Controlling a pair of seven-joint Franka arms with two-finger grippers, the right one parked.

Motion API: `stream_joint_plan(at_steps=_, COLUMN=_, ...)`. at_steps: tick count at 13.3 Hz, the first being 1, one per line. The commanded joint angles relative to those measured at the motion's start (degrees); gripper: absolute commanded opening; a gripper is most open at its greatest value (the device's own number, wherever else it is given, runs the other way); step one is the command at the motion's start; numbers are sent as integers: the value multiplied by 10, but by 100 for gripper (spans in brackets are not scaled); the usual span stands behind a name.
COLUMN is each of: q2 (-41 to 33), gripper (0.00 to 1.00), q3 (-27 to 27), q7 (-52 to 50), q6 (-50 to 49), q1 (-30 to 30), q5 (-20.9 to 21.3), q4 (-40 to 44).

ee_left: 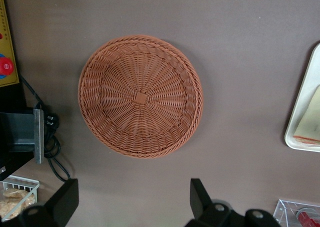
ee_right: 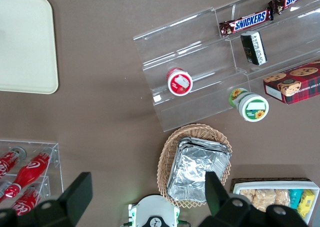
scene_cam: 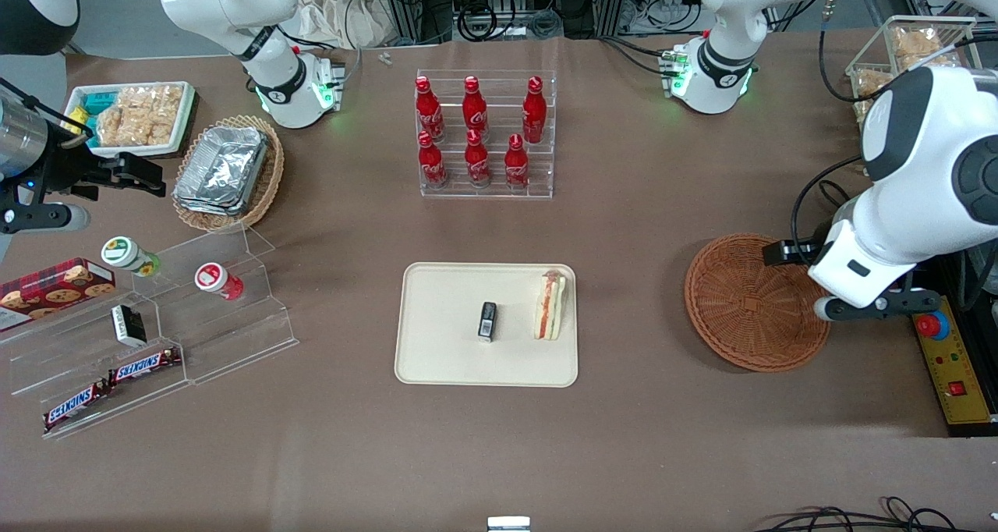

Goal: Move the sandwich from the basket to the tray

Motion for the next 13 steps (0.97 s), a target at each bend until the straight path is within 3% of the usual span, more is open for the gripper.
stream_joint_plan(at_steps=1, q2=-27, gripper=99, q3=5, q7=5, q6=-6, q1=26, q5=-11, q4=-10)
stream_joint_plan(at_steps=4, q2=-28, gripper=99, q3=7, q7=10, q6=-18, q1=28, q5=-2, q4=-9)
stream_joint_plan(at_steps=7, q2=-39, gripper=99, q3=22, q7=77, q6=-29, q1=44, q5=-11, q4=-9)
stream_joint_plan(at_steps=8, q2=-41, gripper=100, q3=54, q7=96, q6=-31, q1=22, q5=-20, q4=-8)
stream_joint_plan(at_steps=11, q2=-51, gripper=100, q3=250, q7=141, q6=-29, q1=-115, q5=-91, q4=-4)
stream_joint_plan(at_steps=13, q2=-54, gripper=100, q3=263, q7=148, q6=-27, q1=-123, q5=-101, q4=-5)
